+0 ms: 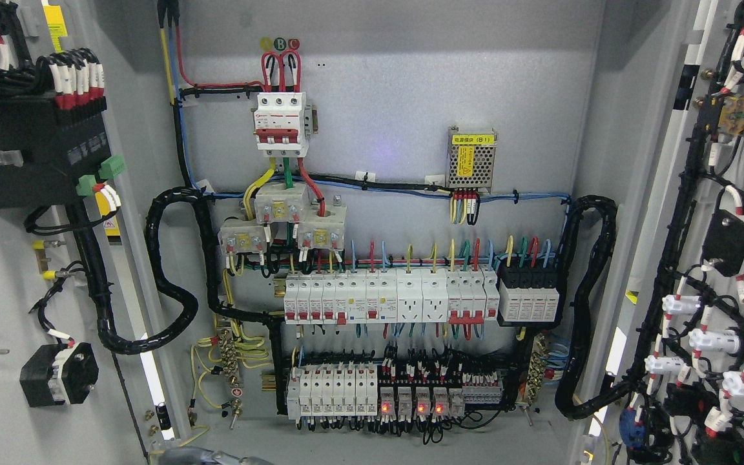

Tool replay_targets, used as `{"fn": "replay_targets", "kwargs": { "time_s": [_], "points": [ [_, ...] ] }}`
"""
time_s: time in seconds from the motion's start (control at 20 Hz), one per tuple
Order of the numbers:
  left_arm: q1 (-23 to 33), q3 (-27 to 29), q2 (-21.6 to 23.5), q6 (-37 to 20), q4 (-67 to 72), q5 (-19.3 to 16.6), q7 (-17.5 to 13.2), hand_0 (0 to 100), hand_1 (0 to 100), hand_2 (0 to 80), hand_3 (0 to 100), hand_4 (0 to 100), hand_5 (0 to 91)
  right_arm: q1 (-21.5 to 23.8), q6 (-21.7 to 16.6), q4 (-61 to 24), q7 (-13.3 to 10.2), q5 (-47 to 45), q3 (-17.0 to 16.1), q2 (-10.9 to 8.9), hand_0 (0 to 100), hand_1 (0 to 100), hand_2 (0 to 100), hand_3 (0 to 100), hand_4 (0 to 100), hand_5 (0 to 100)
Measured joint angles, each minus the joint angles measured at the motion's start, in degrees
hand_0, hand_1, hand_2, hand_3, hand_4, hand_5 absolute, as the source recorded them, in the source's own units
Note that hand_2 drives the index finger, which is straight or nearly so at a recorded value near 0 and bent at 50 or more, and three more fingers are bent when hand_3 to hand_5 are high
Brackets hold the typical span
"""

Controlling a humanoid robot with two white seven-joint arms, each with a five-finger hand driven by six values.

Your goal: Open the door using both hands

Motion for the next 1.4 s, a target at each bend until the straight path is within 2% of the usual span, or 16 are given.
{"fn": "replay_targets", "kwargs": {
  "time_s": [0.15, 0.4, 0.6, 0.9, 1.2, 1.4],
  "points": [
    [2.9, 0.1, 0.6, -0.1, -8.8, -0.1, -1.7, 12, 56, 0.0, 0, 0, 0.0, 5.7, -6.0, -0.9, -0.3, 2.9, -3.0, -2.23, 0, 50, 4, 0, 0, 0],
    [7.9, 0.3, 1.6, -0.2, -24.9, -0.3, -2.5, 12, 56, 0.0, 0, 0, 0.0, 14.4, -13.1, -2.9, -0.7, 5.5, -8.2, -5.79, 0, 50, 4, 0, 0, 0],
    [10.3, 0.5, 2.6, 0.0, -37.0, -0.3, -2.7, 12, 56, 0.0, 0, 0, 0.0, 21.2, -15.3, -6.0, -0.7, 6.1, -12.6, -8.44, 0, 50, 4, 0, 0, 0],
    [11.8, 0.5, 3.8, 0.1, -51.3, -0.5, -2.7, 12, 56, 0.0, 0, 0, 0.0, 30.7, -20.3, -12.4, -0.9, 6.3, -18.7, -11.37, 0, 50, 4, 0, 0, 0],
    [12.0, 0.5, 5.5, -0.9, -63.1, -0.7, -2.8, 12, 56, 0.0, 0, 0, 0.0, 36.0, -22.9, -18.5, -1.1, 6.3, -24.9, -13.02, 0, 50, 4, 0, 0, 0],
    [11.1, 0.7, 6.8, -3.3, -69.3, -0.8, -2.8, 12, 56, 0.0, 0, 0, 0.0, 37.7, -26.9, -21.3, -4.4, 5.5, -28.7, -13.68, 0, 50, 4, 0, 0, 0]
  ]
}}
